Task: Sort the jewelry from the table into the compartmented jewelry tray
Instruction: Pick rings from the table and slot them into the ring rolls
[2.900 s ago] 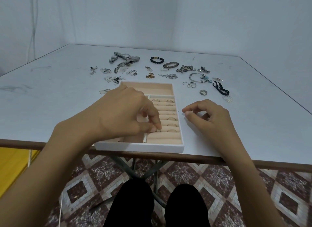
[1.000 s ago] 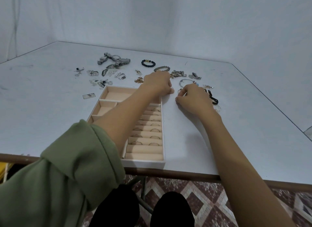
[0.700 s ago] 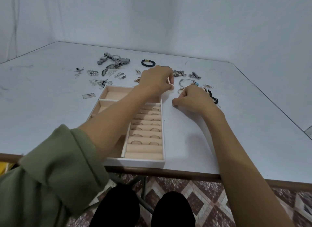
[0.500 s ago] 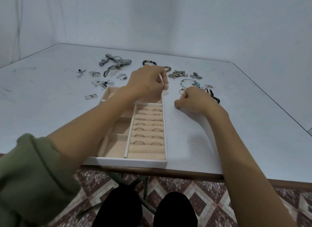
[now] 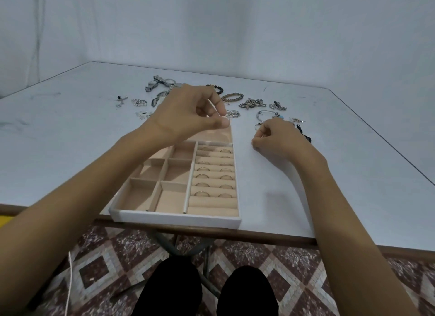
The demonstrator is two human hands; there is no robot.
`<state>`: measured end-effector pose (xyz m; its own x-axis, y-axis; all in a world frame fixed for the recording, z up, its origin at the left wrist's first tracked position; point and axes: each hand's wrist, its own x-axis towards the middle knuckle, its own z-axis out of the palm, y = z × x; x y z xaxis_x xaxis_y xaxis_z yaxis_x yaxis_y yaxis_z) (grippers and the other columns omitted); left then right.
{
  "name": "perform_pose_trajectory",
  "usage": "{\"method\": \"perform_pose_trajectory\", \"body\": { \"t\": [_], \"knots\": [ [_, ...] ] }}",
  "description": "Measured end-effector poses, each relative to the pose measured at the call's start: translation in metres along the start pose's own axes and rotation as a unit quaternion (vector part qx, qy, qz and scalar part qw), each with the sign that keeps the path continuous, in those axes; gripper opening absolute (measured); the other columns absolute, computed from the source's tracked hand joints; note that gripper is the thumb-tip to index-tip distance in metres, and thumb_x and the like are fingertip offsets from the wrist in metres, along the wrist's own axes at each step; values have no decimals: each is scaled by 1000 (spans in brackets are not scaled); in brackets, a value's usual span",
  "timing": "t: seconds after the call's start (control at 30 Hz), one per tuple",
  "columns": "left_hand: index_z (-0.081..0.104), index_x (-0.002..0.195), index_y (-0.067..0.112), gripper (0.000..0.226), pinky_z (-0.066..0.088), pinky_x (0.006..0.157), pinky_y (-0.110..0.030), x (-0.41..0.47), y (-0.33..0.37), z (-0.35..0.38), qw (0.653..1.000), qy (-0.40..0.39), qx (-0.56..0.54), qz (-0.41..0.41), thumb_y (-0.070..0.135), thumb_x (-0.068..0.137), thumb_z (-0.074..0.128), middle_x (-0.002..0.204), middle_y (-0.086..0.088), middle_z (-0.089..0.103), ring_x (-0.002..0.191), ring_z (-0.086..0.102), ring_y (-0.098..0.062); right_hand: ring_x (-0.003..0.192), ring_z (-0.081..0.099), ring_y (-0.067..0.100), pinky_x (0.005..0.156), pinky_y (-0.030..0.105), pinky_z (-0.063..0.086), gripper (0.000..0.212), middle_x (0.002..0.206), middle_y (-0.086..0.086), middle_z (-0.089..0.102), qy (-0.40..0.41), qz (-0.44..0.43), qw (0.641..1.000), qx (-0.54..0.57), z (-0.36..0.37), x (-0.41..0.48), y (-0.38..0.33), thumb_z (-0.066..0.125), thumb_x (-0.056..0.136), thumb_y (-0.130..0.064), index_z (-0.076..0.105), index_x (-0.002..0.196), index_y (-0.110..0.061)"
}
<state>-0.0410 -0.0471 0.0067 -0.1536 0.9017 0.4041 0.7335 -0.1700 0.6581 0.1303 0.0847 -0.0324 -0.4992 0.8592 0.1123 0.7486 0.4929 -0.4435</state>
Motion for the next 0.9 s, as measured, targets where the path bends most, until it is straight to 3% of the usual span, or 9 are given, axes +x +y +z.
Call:
{"method": "perform_pose_trajectory", "body": {
  "t": [0.13, 0.27, 0.37, 0.47, 0.53, 0.63, 0.77, 0.9],
  "knots": [
    [66, 79, 20, 15, 38, 58, -7, -22, 2, -6, 1000, -16, -15, -9, 27, 74, 79, 70, 4, 63, 64, 53, -3, 67, 50, 19, 62, 29, 39, 9, 68, 1, 54, -28, 7, 999, -15, -1, 0, 2, 59, 74, -22, 57, 68, -16],
    [67, 77, 22, 14, 37, 57, -6, -39, 0, -9, 999, -28, -22, -17, 27, 73, 80, 72, 1, 67, 65, 55, -4, 56, 34, 20, 55, 27, 28, 35, 51, 0, 35, -56, 1, 998, -32, -3, -1, -1, 57, 76, -22, 32, 52, -18],
    [68, 77, 23, 14, 38, 58, -7, -50, -3, -9, 999, -26, -24, -18, 27, 72, 80, 76, -2, 69, 67, 58, -6, 53, 26, 20, 53, 28, 22, 42, 48, -2, 26, -54, -5, 998, -45, -1, 0, -1, 55, 77, -19, 23, 49, -20],
    [68, 76, 24, 14, 37, 56, -6, -57, -5, -8, 999, -22, -40, -22, 27, 71, 80, 75, -1, 69, 66, 57, -3, 54, 34, 20, 53, 29, 29, 37, 51, -1, 36, -47, -5, 997, -53, -1, -1, -1, 56, 80, -18, 37, 49, -18],
    [68, 76, 24, 14, 37, 55, -5, -61, -5, -8, 999, -16, -42, -22, 28, 70, 80, 73, 1, 68, 65, 57, -3, 68, 50, 20, 64, 34, 43, 18, 66, -1, 53, -28, -8, 999, -37, -1, -2, 0, 59, 84, -21, 59, 67, -14],
    [68, 77, 21, 14, 36, 55, -5, -64, -5, -7, 999, -8, -48, -21, 26, 70, 80, 73, -1, 69, 65, 58, -5, 83, 57, 19, 76, 34, 45, 8, 78, -4, 60, 7, -8, 1000, 27, -3, -2, 3, 64, 85, -23, 65, 86, -14],
    [69, 77, 19, 12, 37, 53, -4, -66, -3, -5, 998, -2, -58, -23, 22, 72, 80, 71, 0, 69, 63, 57, -5, 74, 62, 20, 80, 34, 50, 7, 67, -4, 62, -8, -20, 997, 79, -8, -3, 9, 71, 80, -13, 69, 81, -19],
    [69, 77, 14, 12, 38, 50, -5, -66, 1, -3, 996, 1, -80, -28, 18, 72, 79, 69, 2, 66, 62, 55, -4, 61, 59, 16, 68, 26, 48, 10, 63, -2, 61, -9, -24, 995, 100, -9, -6, 9, 73, 78, -8, 69, 78, -17]
  ]
}}
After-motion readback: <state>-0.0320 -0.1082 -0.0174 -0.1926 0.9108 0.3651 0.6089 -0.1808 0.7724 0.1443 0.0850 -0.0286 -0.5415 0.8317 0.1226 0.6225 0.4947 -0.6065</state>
